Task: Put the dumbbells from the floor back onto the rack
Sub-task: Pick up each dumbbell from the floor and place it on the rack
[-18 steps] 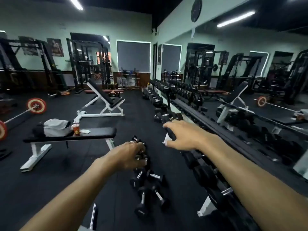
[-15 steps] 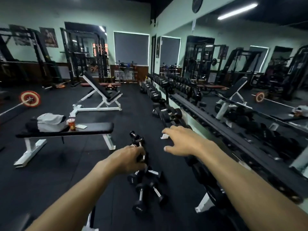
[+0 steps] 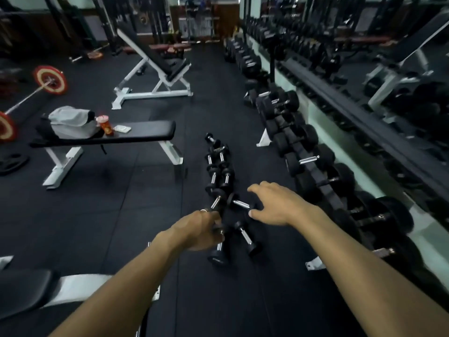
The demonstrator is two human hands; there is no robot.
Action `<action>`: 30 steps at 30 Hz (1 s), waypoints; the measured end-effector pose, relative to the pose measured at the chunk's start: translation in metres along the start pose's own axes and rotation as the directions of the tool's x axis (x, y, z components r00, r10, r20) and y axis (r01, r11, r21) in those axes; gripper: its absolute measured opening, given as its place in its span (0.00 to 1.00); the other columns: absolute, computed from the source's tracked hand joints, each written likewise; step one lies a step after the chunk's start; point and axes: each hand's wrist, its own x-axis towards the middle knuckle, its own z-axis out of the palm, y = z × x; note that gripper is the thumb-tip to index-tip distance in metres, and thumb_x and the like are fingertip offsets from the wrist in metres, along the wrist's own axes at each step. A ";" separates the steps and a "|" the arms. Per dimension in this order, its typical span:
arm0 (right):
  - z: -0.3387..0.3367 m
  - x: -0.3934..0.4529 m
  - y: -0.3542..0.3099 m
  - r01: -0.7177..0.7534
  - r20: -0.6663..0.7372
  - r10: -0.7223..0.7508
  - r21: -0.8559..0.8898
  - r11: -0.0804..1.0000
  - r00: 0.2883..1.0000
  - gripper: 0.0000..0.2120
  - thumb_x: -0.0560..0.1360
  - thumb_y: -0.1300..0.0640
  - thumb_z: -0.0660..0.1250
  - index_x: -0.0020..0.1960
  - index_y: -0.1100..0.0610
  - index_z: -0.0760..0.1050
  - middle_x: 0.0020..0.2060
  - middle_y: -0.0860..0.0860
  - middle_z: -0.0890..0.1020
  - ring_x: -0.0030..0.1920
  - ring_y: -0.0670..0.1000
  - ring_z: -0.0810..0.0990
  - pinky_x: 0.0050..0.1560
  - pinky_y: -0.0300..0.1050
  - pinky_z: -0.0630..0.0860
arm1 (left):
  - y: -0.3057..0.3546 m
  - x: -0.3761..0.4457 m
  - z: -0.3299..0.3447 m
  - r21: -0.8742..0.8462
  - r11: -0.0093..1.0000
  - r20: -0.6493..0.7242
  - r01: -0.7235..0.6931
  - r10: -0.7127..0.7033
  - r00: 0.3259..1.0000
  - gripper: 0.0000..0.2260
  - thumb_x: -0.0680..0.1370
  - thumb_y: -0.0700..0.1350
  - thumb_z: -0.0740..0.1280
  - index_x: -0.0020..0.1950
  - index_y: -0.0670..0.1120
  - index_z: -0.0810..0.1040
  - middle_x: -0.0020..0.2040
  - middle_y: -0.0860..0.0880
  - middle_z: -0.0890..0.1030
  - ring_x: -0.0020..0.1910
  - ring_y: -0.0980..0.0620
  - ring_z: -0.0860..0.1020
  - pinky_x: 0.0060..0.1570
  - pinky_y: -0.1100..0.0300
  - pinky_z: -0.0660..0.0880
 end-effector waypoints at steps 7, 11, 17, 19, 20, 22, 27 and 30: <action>0.078 0.140 0.045 0.019 0.197 -0.035 0.080 0.997 0.980 0.30 0.76 0.46 0.66 0.75 0.52 0.62 0.68 0.53 0.70 0.70 0.55 0.68 0.64 0.53 0.71 | -0.061 0.116 0.046 -0.092 0.987 0.126 0.135 -0.123 0.984 0.20 0.74 0.54 0.68 0.65 0.51 0.72 0.63 0.49 0.76 0.62 0.47 0.75 0.61 0.52 0.72; 0.138 0.224 0.059 -0.016 0.294 -0.016 0.106 0.994 0.956 0.30 0.76 0.46 0.66 0.74 0.51 0.63 0.64 0.51 0.73 0.65 0.56 0.72 0.62 0.53 0.73 | -0.117 0.181 0.083 -0.154 0.966 0.180 0.208 -0.179 0.967 0.19 0.76 0.54 0.66 0.64 0.50 0.72 0.63 0.48 0.77 0.60 0.46 0.76 0.59 0.52 0.73; 0.246 0.341 0.086 -0.100 0.407 0.028 0.157 0.983 0.913 0.33 0.76 0.45 0.67 0.77 0.50 0.60 0.68 0.50 0.70 0.67 0.55 0.72 0.64 0.53 0.72 | -0.202 0.283 0.165 -0.195 0.936 0.295 0.293 -0.229 0.928 0.18 0.78 0.53 0.64 0.65 0.49 0.72 0.63 0.48 0.76 0.61 0.47 0.75 0.56 0.54 0.73; 0.285 0.375 0.099 -0.127 0.423 0.042 0.176 0.976 0.905 0.33 0.76 0.46 0.67 0.76 0.50 0.60 0.69 0.50 0.70 0.68 0.55 0.71 0.65 0.52 0.72 | -0.225 0.316 0.200 -0.206 0.930 0.321 0.305 -0.230 0.918 0.18 0.78 0.54 0.64 0.65 0.49 0.72 0.63 0.48 0.76 0.62 0.47 0.75 0.57 0.54 0.73; 0.306 0.390 0.106 -0.137 0.430 0.044 0.187 0.973 0.902 0.33 0.76 0.46 0.68 0.76 0.50 0.60 0.69 0.50 0.70 0.68 0.54 0.71 0.65 0.51 0.71 | -0.236 0.332 0.220 -0.211 0.926 0.338 0.312 -0.231 0.912 0.18 0.78 0.55 0.63 0.65 0.49 0.72 0.63 0.48 0.76 0.62 0.47 0.74 0.57 0.54 0.73; 0.352 0.421 0.122 -0.161 0.433 0.050 0.224 0.961 0.900 0.33 0.75 0.45 0.68 0.76 0.50 0.61 0.68 0.51 0.70 0.67 0.54 0.72 0.65 0.53 0.72 | -0.258 0.366 0.264 -0.230 0.913 0.368 0.338 -0.240 0.898 0.20 0.77 0.56 0.64 0.66 0.49 0.71 0.63 0.47 0.76 0.62 0.47 0.74 0.58 0.53 0.73; 0.477 0.492 0.161 -0.143 0.416 0.016 0.276 0.950 0.909 0.33 0.73 0.45 0.70 0.75 0.50 0.63 0.68 0.50 0.71 0.69 0.52 0.71 0.66 0.53 0.71 | -0.307 0.449 0.380 -0.287 0.870 0.373 0.401 -0.284 0.883 0.21 0.77 0.56 0.64 0.66 0.49 0.70 0.61 0.47 0.77 0.60 0.46 0.75 0.58 0.50 0.74; 0.545 0.536 0.179 -0.114 0.397 -0.005 0.278 0.954 0.918 0.35 0.72 0.45 0.71 0.75 0.51 0.62 0.68 0.51 0.70 0.69 0.53 0.70 0.67 0.53 0.71 | -0.334 0.493 0.446 -0.296 0.835 0.364 0.464 -0.351 0.863 0.22 0.75 0.58 0.65 0.65 0.48 0.69 0.61 0.46 0.77 0.59 0.46 0.75 0.57 0.48 0.74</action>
